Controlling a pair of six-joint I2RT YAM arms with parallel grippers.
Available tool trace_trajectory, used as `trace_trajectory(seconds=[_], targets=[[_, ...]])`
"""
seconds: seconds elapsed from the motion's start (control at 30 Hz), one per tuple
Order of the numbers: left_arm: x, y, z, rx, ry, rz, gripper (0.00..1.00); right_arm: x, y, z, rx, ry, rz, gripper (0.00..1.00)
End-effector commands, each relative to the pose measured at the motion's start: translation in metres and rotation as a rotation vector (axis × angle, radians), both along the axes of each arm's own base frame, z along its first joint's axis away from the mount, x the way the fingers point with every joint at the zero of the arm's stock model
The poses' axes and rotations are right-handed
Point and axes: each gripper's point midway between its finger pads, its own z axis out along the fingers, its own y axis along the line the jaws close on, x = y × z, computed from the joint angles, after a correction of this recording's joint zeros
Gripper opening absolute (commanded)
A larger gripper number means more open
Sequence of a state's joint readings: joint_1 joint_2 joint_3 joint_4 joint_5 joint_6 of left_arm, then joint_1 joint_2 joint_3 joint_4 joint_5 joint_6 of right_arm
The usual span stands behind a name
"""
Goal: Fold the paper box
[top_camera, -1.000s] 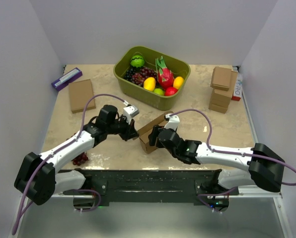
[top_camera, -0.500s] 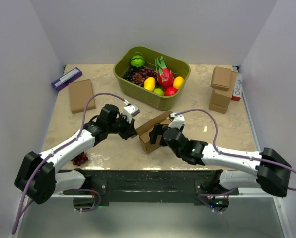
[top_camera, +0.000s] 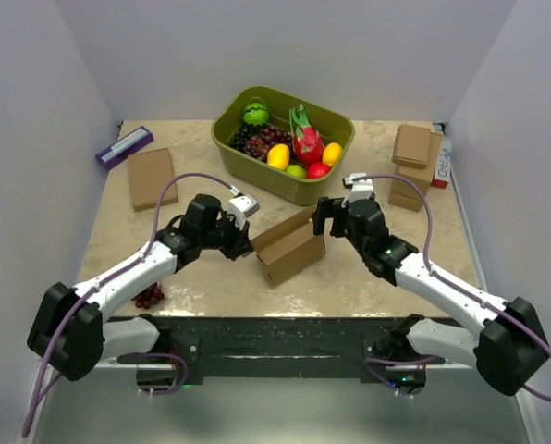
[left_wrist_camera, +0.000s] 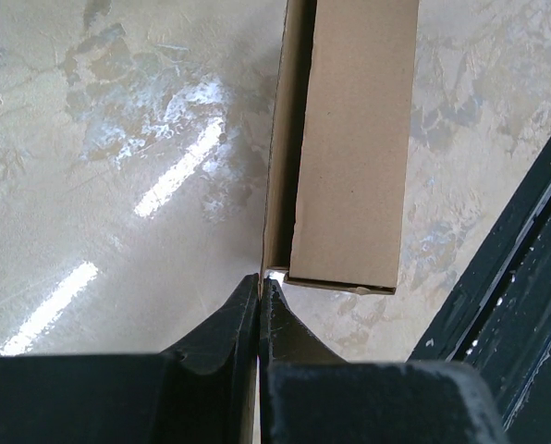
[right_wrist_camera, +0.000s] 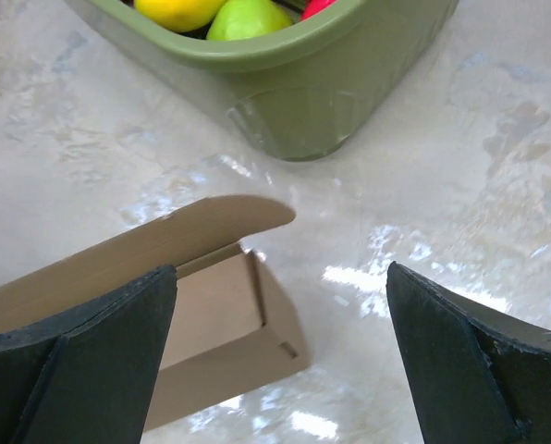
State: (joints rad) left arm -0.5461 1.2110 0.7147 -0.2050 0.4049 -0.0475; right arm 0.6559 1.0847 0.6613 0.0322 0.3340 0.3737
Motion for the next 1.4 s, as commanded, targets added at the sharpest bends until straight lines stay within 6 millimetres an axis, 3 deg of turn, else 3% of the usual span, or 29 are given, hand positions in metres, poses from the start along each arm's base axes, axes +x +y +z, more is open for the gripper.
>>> trace_trajectory(seconds=[0.0,0.3,0.53,0.67,0.77,1.03,1.23,1.33,1.37], targets=[[0.007,-0.005,0.022,-0.019,-0.073,-0.022,0.00,0.025,0.021,0.019,-0.046,-0.112,0.206,0.98],[0.005,-0.004,0.023,-0.023,-0.079,-0.027,0.00,0.041,0.025,0.026,-0.059,-0.233,0.424,0.95],[0.005,-0.004,0.023,-0.023,-0.084,-0.027,0.00,0.036,0.035,0.004,-0.061,-0.169,0.631,0.88],[0.005,-0.004,0.022,-0.020,-0.082,-0.027,0.00,0.036,0.040,-0.013,-0.062,-0.121,0.674,0.84],[0.005,-0.005,0.022,-0.023,-0.083,-0.031,0.00,0.036,0.045,-0.014,-0.053,-0.119,0.698,0.79],[0.010,-0.003,0.024,-0.018,-0.090,0.000,0.00,0.039,0.041,-0.016,-0.042,-0.079,0.652,0.52],[0.022,-0.003,0.034,-0.024,-0.104,0.060,0.00,0.026,0.046,-0.006,-0.042,-0.070,0.637,0.40],[0.029,-0.005,0.039,-0.031,-0.110,0.079,0.00,0.020,0.052,-0.013,-0.057,-0.043,0.631,0.28],[0.031,-0.005,0.038,-0.031,-0.104,0.090,0.00,0.020,0.053,-0.014,-0.067,-0.037,0.619,0.19]])
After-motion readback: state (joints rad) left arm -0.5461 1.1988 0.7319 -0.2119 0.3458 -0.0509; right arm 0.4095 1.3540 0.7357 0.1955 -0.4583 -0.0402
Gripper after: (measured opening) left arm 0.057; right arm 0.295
